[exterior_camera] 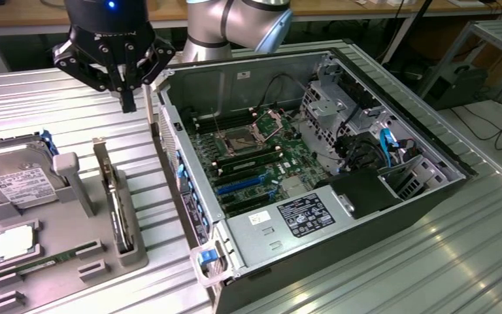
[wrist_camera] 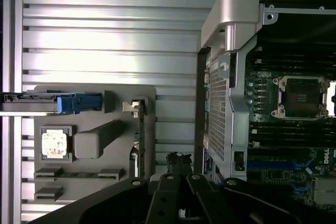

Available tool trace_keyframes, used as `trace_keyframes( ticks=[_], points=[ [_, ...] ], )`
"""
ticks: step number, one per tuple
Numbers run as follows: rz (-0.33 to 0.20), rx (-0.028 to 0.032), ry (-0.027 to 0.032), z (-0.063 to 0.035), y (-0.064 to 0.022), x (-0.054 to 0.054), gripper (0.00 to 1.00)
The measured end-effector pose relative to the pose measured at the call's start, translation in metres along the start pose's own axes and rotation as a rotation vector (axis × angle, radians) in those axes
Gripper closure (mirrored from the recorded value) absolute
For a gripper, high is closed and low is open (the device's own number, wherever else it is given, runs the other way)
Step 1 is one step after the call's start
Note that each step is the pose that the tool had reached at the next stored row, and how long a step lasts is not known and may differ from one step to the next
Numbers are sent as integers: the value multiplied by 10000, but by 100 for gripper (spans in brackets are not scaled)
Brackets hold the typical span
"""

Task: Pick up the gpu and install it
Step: 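Reach for the gpu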

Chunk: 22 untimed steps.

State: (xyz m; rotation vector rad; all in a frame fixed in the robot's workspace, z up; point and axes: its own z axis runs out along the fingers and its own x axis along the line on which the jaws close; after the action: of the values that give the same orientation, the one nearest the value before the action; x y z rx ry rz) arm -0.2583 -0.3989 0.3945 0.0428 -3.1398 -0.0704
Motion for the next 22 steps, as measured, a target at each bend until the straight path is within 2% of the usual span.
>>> trace_keyframes(
  ticks=[22],
  points=[
    [0, 0, 0, 0, 5, 170, 89]
  ],
)
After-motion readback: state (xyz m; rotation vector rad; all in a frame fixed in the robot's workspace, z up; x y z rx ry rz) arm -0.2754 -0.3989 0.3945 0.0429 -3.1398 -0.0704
